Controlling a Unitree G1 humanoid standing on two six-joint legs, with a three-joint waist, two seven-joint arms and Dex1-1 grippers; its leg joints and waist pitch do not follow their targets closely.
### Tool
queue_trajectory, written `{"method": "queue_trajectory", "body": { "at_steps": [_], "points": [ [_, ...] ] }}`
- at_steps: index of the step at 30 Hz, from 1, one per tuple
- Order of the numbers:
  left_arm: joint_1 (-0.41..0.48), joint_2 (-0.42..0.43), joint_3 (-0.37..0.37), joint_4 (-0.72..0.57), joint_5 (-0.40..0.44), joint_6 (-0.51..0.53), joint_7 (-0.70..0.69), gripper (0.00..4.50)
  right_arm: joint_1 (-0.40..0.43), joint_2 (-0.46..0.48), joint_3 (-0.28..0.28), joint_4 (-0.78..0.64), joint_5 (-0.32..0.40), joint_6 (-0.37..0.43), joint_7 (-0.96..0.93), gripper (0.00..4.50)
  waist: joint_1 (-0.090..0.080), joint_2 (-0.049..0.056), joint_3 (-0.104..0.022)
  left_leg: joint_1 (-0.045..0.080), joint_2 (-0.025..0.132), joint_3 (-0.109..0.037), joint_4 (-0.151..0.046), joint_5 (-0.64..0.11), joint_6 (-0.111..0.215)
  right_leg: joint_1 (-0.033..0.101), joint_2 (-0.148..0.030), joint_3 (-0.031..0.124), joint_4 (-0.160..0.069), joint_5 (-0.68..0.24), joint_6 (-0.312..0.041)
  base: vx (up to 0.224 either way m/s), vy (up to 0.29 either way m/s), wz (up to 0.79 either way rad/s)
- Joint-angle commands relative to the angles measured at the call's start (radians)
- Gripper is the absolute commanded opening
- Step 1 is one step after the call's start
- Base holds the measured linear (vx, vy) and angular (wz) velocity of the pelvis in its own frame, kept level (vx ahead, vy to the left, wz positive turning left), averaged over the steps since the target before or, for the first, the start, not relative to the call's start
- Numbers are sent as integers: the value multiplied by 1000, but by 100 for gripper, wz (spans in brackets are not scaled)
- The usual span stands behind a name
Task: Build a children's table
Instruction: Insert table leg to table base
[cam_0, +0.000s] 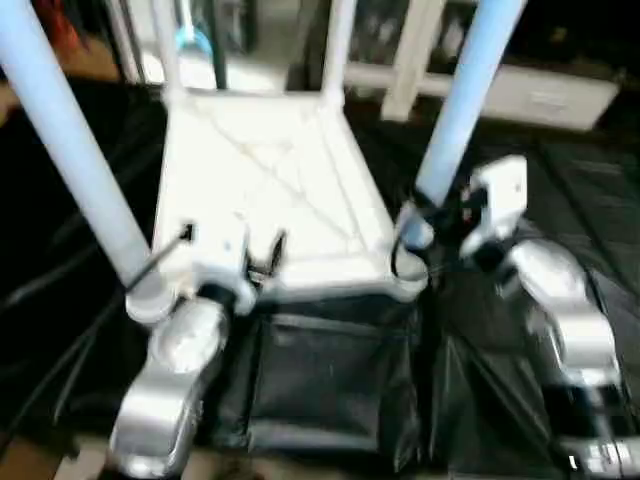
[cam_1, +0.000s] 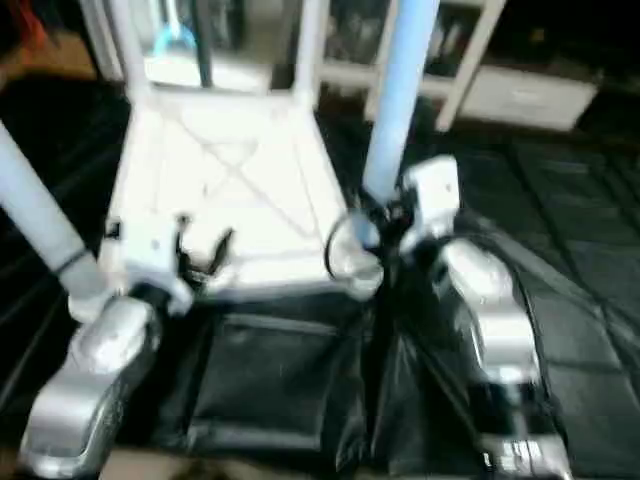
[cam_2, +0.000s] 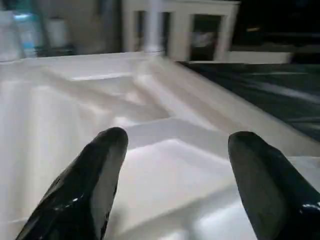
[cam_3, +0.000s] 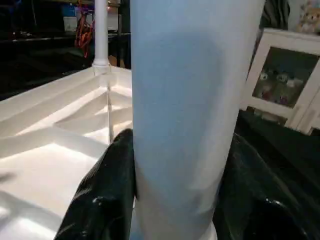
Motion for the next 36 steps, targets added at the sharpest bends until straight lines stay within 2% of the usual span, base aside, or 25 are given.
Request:
{"method": "queue_trajectory", "body": {
  "at_steps": [1,2,3,4,5,6,7,9,11,12,15,17,18,19,21,24,26,27,29,30,31,32,33,34,36],
  "points": [
    [4,2,-32,-8,-20,8,-35,360,4,-11,-48,-31,42,-6,12,186,0,-25,-75,19,71,0,-62,320,143,79,-87,48,-83,286,-114,-56,-16,4],
    [3,11,-33,-1,-32,1,-60,360,6,-12,-49,-35,52,0,28,186,3,-16,-71,19,85,-1,-73,213,137,81,-91,45,-87,224,-151,-56,-16,4],
    [2,38,-40,19,-27,-13,-98,386,13,-12,-48,-28,50,-12,38,186,-12,17,-60,22,114,-4,-103,40,106,74,-69,20,-93,68,-259,-72,-18,-2],
    [-5,52,-41,26,-31,-12,-119,393,11,-12,-48,-24,48,-15,39,186,-12,17,-60,22,114,-4,-103,40,106,74,-69,20,-93,68,-259,-83,-2,-2],
    [-10,62,-42,32,-39,-6,-140,393,12,-12,-49,-20,47,-20,41,186,-27,19,-49,26,126,1,-117,-91,78,64,-55,8,-102,-53,-287,-83,-2,-2],
    [-21,73,-38,38,-53,1,-166,396,8,-12,-52,-13,44,-29,38,186,-39,31,-40,34,131,11,-125,-259,23,54,-49,1,-116,-205,-279,-92,8,-1],
    [-35,81,-36,51,-56,3,-188,406,9,-15,-57,-4,40,-49,34,186,-42,54,-42,38,133,5,-129,-360,-40,56,-53,-1,-114,-302,-254,-96,17,-4],
    [-60,90,-35,77,-53,4,-207,431,10,-20,-70,10,38,-77,29,186,-53,44,-41,42,131,12,-133,-440,-86,42,-49,-2,-134,-368,-206,-94,21,-4],
    [-92,106,-31,117,-57,-3,-238,441,8,-17,-81,24,43,-109,34,186,-52,65,-45,47,126,15,-129,-438,-85,37,-50,2,-135,-372,-202,-83,13,4],
    [-132,136,-28,185,-57,-22,-283,446,10,-19,-71,31,29,-130,47,186,-59,67,-48,45,123,22,-126,-430,-77,36,-49,2,-142,-388,-196,-76,1,5],
    [-175,152,-43,256,-42,-39,-310,446,19,-37,-78,17,49,-110,90,186,-67,60,-50,27,122,20,-129,-399,-58,49,-52,1,-138,-406,-187,-64,2,-4],
    [-222,162,-35,328,-44,-61,-341,446,21,-58,-82,-6,96,-71,148,186,-71,62,-52,29,126,22,-126,-382,-49,46,-56,2,-139,-410,-198,0,0,0],
    [-270,173,-27,403,-48,-84,-381,446,18,-78,-78,-13,121,-54,197,186,-74,62,-51,36,120,28,-119,-378,-28,38,-52,3,-148,-432,-198,0,0,0],
    [-289,171,-29,425,-47,-90,-391,446,15,-89,-81,-6,129,-53,215,186,-75,66,-43,36,119,29,-121,-381,-22,33,-51,4,-152,-439,-196,0,0,0],
    [-318,166,-26,461,-47,-86,-398,446,20,-108,-81,-5,128,-51,230,186,-82,70,-46,24,123,23,-125,-369,-22,44,-53,0,-145,-415,-203,0,0,0],
    [-357,191,-29,524,-59,-72,-468,446,49,-126,-71,-30,142,-27,253,186,-86,74,-43,30,121,24,-124,-400,-23,37,-52,-3,-152,-453,-204,0,0,0],
    [-358,211,-39,535,-65,-68,-507,446,70,-133,-66,-42,136,-34,262,186,-89,66,-53,26,123,24,-123,-384,-17,45,-55,-3,-149,-452,-207,0,0,0],
    [-350,236,-43,524,-83,-41,-551,446,84,-137,-66,-61,139,-25,265,186,-92,50,-56,23,126,26,-124,-367,-8,44,-57,-3,-150,-453,-215,0,0,0],
    [-343,259,-39,510,-106,-10,-598,446,88,-141,-66,-78,157,-1,273,186,-87,62,-56,25,126,26,-122,-335,-2,44,-62,1,-143,-425,-234,0,0,0],
    [-335,276,-31,501,-129,2,-639,446,81,-144,-61,-73,168,8,291,186,-92,55,-57,21,128,26,-124,-323,8,47,-60,-1,-140,-416,-241,0,0,0],
    [-324,284,-29,494,-140,13,-655,446,78,-146,-56,-56,161,0,301,186,-93,55,-51,22,129,29,-125,-318,13,40,-60,0,-143,-411,-247,0,0,0],
    [-317,295,-33,490,-137,13,-666,420,76,-156,-48,-43,149,-6,311,186,-93,58,-53,25,130,30,-123,-316,13,40,-60,1,-139,-400,-253,0,0,0],
    [-314,304,-38,489,-130,11,-670,420,72,-166,-42,-36,141,-8,320,186,-94,54,-56,24,134,33,-124,-298,22,44,-60,1,-138,-370,-265,0,0,0],
    [-321,308,-35,505,-115,6,-663,420,62,-170,-41,-34,154,9,334,186,-94,51,-48,25,135,36,-126,-300,25,39,-59,2,-140,-369,-265,0,0,0],
    [-331,317,-35,542,-87,-20,-663,420,43,-175,-37,-26,155,10,348,186,-96,53,-48,28,134,40,-124,-298,28,37,-58,3,-138,-352,-269,0,0,0]
  ]
}}
